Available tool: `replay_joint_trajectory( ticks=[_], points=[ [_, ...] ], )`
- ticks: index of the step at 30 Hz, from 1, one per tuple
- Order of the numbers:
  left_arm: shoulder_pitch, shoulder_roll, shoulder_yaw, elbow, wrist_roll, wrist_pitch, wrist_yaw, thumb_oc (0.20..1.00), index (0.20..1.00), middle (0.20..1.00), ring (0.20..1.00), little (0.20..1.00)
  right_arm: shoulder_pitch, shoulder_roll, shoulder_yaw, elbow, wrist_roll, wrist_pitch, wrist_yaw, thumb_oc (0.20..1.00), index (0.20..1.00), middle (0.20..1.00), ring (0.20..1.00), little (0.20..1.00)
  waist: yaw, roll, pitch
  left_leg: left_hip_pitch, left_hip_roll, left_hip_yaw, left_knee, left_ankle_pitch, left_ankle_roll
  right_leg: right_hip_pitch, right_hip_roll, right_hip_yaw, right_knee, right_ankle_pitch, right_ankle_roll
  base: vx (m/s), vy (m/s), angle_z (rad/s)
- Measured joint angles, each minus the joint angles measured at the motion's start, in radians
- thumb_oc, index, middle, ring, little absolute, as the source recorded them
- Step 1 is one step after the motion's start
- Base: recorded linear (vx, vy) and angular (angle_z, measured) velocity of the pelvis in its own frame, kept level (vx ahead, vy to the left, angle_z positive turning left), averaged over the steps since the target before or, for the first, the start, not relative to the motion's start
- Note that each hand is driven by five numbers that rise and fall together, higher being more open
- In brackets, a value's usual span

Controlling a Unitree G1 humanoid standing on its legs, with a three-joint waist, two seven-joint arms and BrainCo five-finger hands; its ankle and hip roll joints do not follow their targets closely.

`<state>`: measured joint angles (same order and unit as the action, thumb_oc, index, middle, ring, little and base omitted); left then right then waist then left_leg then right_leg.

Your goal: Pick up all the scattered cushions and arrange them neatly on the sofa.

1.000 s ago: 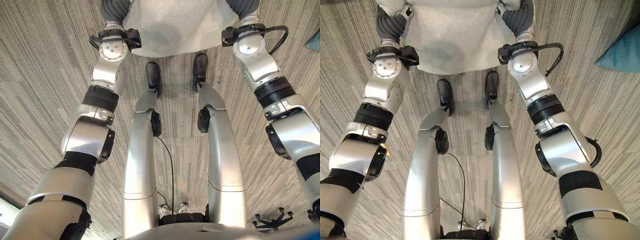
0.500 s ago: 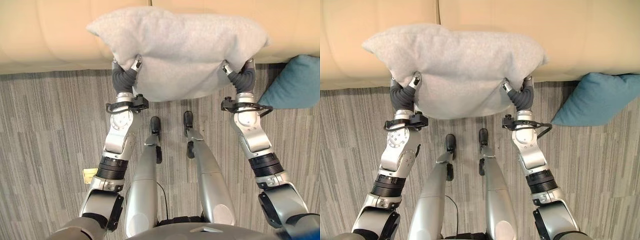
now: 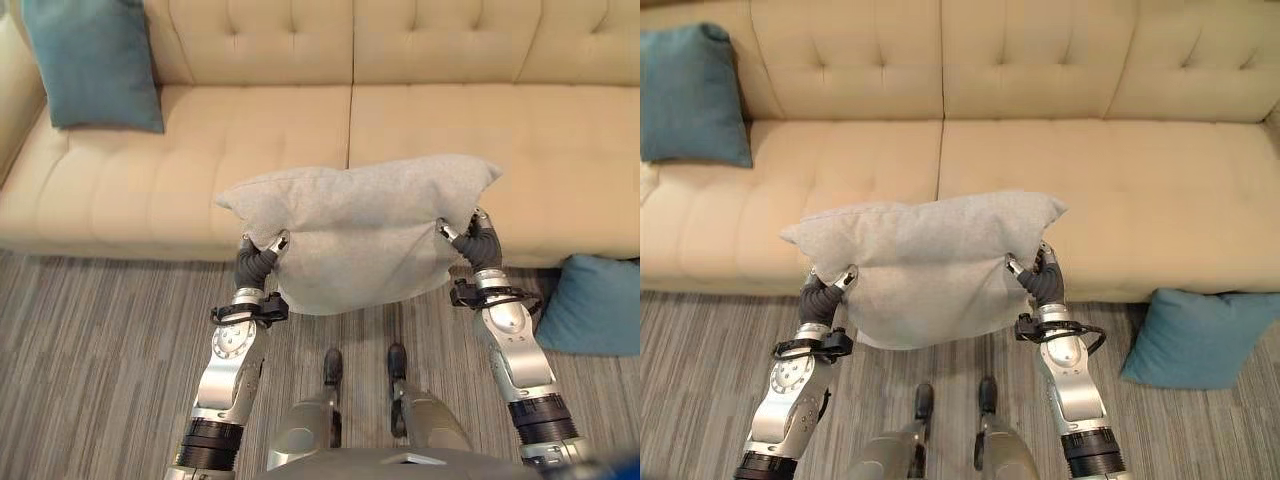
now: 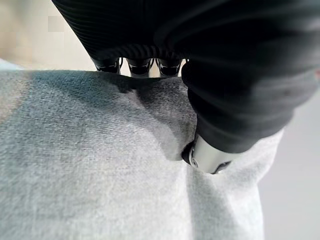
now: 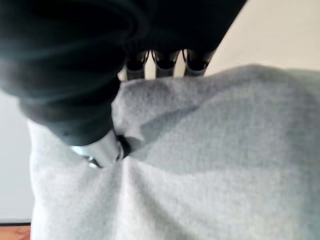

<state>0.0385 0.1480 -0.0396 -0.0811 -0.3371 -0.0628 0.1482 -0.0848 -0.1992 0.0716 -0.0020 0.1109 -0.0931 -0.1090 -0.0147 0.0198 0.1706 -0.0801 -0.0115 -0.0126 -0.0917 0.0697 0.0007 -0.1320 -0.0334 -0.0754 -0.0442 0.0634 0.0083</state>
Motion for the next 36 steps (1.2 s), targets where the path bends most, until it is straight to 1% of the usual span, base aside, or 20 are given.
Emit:
replay_joint_trajectory(
  ticks=[5, 9, 11, 15, 18, 20, 22, 23, 24, 25, 26, 27, 28, 29, 30, 31, 33, 34, 35, 36],
  points=[
    [0.014, -0.038, 0.009, 0.055, 0.006, 0.0, -0.019, 0.2, 0.2, 0.2, 0.2, 0.2, 0.006, 0.001, -0.012, 0.054, -0.001, 0.002, 0.03, 0.2, 0.2, 0.2, 0.2, 0.2, -0.002, -0.006, -0.054, 0.041, 0.007, -0.002, 0.0, -0.007, -0.01, 0.057, 0.009, 0.0, -0.029, 0.0, 0.001, 0.07, -0.03, 0.02],
    [0.058, -0.054, 0.009, 0.096, 0.006, 0.002, -0.033, 0.2, 0.2, 0.2, 0.2, 0.2, 0.052, 0.002, -0.013, 0.077, -0.018, 0.011, 0.05, 0.2, 0.2, 0.2, 0.2, 0.2, 0.002, -0.011, -0.059, 0.063, 0.023, -0.011, 0.0, -0.011, -0.015, 0.088, 0.026, -0.001, -0.046, 0.004, -0.003, 0.03, -0.061, 0.02],
    [0.064, -0.055, 0.003, 0.105, 0.009, 0.009, -0.034, 0.2, 0.2, 0.2, 0.2, 0.2, 0.085, 0.002, -0.018, 0.078, -0.018, 0.012, 0.057, 0.2, 0.2, 0.2, 0.2, 0.2, -0.001, -0.011, -0.059, 0.06, 0.028, -0.027, -0.001, -0.009, -0.019, 0.093, 0.031, -0.017, -0.046, 0.005, -0.003, -0.03, -0.064, 0.19],
    [0.062, -0.064, 0.0, 0.106, 0.015, 0.01, -0.037, 0.2, 0.2, 0.2, 0.2, 0.2, 0.129, 0.0, -0.025, 0.078, -0.02, 0.013, 0.058, 0.2, 0.2, 0.2, 0.2, 0.2, -0.004, -0.01, -0.059, 0.024, 0.04, -0.071, 0.022, -0.007, -0.042, 0.093, 0.054, -0.033, -0.043, 0.002, -0.007, -0.06, -0.078, 0.32],
    [0.056, -0.065, 0.0, 0.126, 0.014, 0.01, -0.037, 0.2, 0.2, 0.2, 0.2, 0.2, 0.128, 0.001, -0.027, 0.081, -0.02, 0.013, 0.058, 0.2, 0.2, 0.2, 0.2, 0.2, -0.002, -0.011, -0.059, -0.033, 0.039, -0.109, 0.104, -0.016, -0.061, 0.085, 0.063, -0.055, -0.032, -0.01, -0.026, -0.01, -0.044, 0.43],
    [0.057, -0.067, -0.003, 0.148, 0.014, 0.01, -0.038, 0.2, 0.2, 0.2, 0.2, 0.2, 0.128, 0.0, -0.031, 0.081, -0.021, 0.014, 0.058, 0.2, 0.2, 0.2, 0.2, 0.2, 0.001, -0.01, -0.058, -0.054, 0.045, -0.1, 0.135, -0.019, -0.065, 0.076, 0.066, -0.08, -0.007, -0.024, -0.049, 0.02, -0.007, 0.38],
    [0.058, -0.067, -0.01, 0.157, 0.014, 0.011, -0.038, 0.2, 0.2, 0.2, 0.2, 0.2, 0.126, 0.0, -0.037, 0.081, -0.021, 0.014, 0.058, 0.2, 0.2, 0.2, 0.2, 0.2, 0.001, -0.011, -0.056, -0.069, 0.055, -0.027, 0.149, -0.029, -0.063, 0.069, 0.065, -0.099, 0.015, -0.041, -0.073, 0.07, 0.015, 0.3],
    [0.056, -0.065, -0.018, 0.159, 0.014, 0.011, -0.038, 0.2, 0.2, 0.2, 0.2, 0.2, 0.127, 0.0, -0.046, 0.081, -0.021, 0.015, 0.059, 0.2, 0.2, 0.2, 0.2, 0.2, 0.0, -0.012, -0.055, -0.079, 0.064, 0.023, 0.167, -0.048, -0.053, 0.066, 0.062, -0.11, 0.024, -0.046, -0.079, 0.11, 0.032, 0.19],
    [0.056, -0.065, -0.024, 0.161, 0.015, 0.011, -0.04, 0.2, 0.2, 0.2, 0.2, 0.2, 0.127, 0.001, -0.055, 0.081, -0.021, 0.02, 0.059, 0.2, 0.2, 0.2, 0.2, 0.2, 0.001, -0.021, -0.051, -0.077, 0.069, 0.087, 0.173, -0.063, -0.048, 0.067, 0.05, -0.112, 0.026, -0.049, -0.081, 0.11, 0.048, 0.22],
    [0.055, -0.065, -0.032, 0.164, 0.015, 0.012, -0.041, 0.2, 0.2, 0.2, 0.2, 0.2, 0.127, 0.001, -0.064, 0.081, -0.02, 0.02, 0.059, 0.2, 0.2, 0.2, 0.2, 0.2, -0.01, -0.029, -0.048, -0.078, 0.06, 0.144, 0.18, -0.065, -0.047, 0.068, 0.027, -0.118, 0.031, -0.053, -0.075, 0.13, 0.085, 0.2],
    [0.057, -0.066, -0.038, 0.164, 0.016, 0.015, -0.044, 0.2, 0.2, 0.2, 0.2, 0.2, 0.127, -0.002, -0.068, 0.08, -0.02, 0.02, 0.058, 0.2, 0.2, 0.2, 0.2, 0.2, -0.025, -0.022, -0.052, -0.075, 0.048, 0.171, 0.173, -0.065, -0.048, 0.062, 0.017, -0.119, 0.048, -0.06, -0.064, 0.11, 0.092, 0.11],
    [0.056, -0.066, -0.037, 0.164, 0.016, 0.015, -0.051, 0.2, 0.2, 0.2, 0.2, 0.2, 0.126, -0.003, -0.072, 0.079, -0.019, 0.021, 0.057, 0.2, 0.2, 0.2, 0.2, 0.2, -0.024, -0.009, -0.059, -0.079, 0.05, 0.164, 0.161, -0.061, -0.048, 0.04, 0.021, -0.108, 0.076, -0.071, -0.056, 0.12, 0.102, -0.28],
    [0.054, -0.063, -0.027, 0.164, 0.018, 0.016, -0.056, 0.2, 0.2, 0.2, 0.2, 0.2, 0.123, 0.0, -0.065, 0.079, -0.019, 0.023, 0.056, 0.2, 0.2, 0.2, 0.2, 0.2, -0.011, -0.015, -0.056, -0.096, 0.044, 0.172, 0.187, -0.065, -0.036, 0.0, 0.016, -0.071, 0.129, -0.093, -0.042, 0.19, 0.145, -0.42],
    [0.054, -0.061, -0.021, 0.164, 0.026, 0.017, -0.056, 0.2, 0.2, 0.2, 0.2, 0.2, 0.125, 0.002, -0.061, 0.079, -0.019, 0.025, 0.056, 0.2, 0.2, 0.2, 0.2, 0.2, -0.011, -0.019, -0.054, -0.099, 0.032, 0.178, 0.201, -0.074, -0.019, -0.027, 0.005, -0.055, 0.17, -0.108, -0.026, 0.22, 0.177, -0.38],
    [0.059, -0.062, -0.016, 0.164, 0.034, 0.019, -0.056, 0.2, 0.2, 0.2, 0.2, 0.2, 0.125, 0.003, -0.058, 0.079, -0.019, 0.03, 0.057, 0.2, 0.2, 0.2, 0.2, 0.2, -0.008, -0.022, -0.053, -0.082, 0.011, 0.185, 0.183, -0.072, -0.005, -0.035, -0.013, -0.04, 0.187, -0.117, -0.012, 0.28, 0.242, -0.25],
    [0.066, -0.063, -0.013, 0.164, 0.034, 0.021, -0.055, 0.2, 0.2, 0.2, 0.2, 0.2, 0.125, 0.005, -0.052, 0.079, -0.019, 0.034, 0.057, 0.2, 0.2, 0.2, 0.2, 0.2, 0.001, -0.021, -0.054, -0.049, 0.001, 0.199, 0.149, -0.061, 0.012, -0.021, -0.017, -0.026, 0.181, -0.114, -0.006, 0.19, 0.18, -0.26],
    [0.07, -0.062, 0.0, 0.163, 0.034, 0.021, -0.055, 0.2, 0.2, 0.2, 0.2, 0.2, 0.123, 0.005, -0.041, 0.079, -0.019, 0.035, 0.059, 0.2, 0.2, 0.2, 0.2, 0.2, 0.008, -0.021, -0.054, 0.005, -0.014, 0.209, 0.103, -0.061, 0.023, 0.003, -0.026, -0.007, 0.168, -0.118, 0.007, 0.13, 0.132, -0.36],
    [0.071, -0.06, 0.01, 0.159, 0.035, 0.021, -0.055, 0.2, 0.2, 0.2, 0.2, 0.2, 0.12, 0.005, -0.026, 0.075, -0.019, 0.035, 0.059, 0.2, 0.2, 0.2, 0.2, 0.2, 0.023, -0.024, -0.057, 0.029, -0.018, 0.239, 0.086, -0.066, 0.03, 0.009, -0.026, 0.024, 0.164, -0.117, 0.014, 0.11, 0.14, -0.53],
    [0.069, -0.059, 0.02, 0.155, 0.035, 0.021, -0.055, 0.2, 0.2, 0.2, 0.2, 0.2, 0.118, 0.006, -0.017, 0.074, -0.019, 0.034, 0.061, 0.2, 0.2, 0.2, 0.2, 0.2, 0.03, -0.028, -0.061, 0.031, -0.02, 0.256, 0.086, -0.065, 0.043, 0.01, -0.026, 0.038, 0.165, -0.116, 0.029, 0.09, 0.147, -0.46],
    [0.065, -0.049, 0.021, 0.149, 0.035, 0.021, -0.055, 0.2, 0.2, 0.2, 0.2, 0.2, 0.118, 0.02, -0.013, 0.074, -0.019, 0.035, 0.062, 0.2, 0.2, 0.2, 0.2, 0.2, 0.026, -0.036, -0.062, 0.031, -0.029, 0.256, 0.086, -0.067, 0.045, 0.008, -0.035, 0.042, 0.153, -0.11, 0.033, 0.12, 0.184, -0.29]
  ],
)
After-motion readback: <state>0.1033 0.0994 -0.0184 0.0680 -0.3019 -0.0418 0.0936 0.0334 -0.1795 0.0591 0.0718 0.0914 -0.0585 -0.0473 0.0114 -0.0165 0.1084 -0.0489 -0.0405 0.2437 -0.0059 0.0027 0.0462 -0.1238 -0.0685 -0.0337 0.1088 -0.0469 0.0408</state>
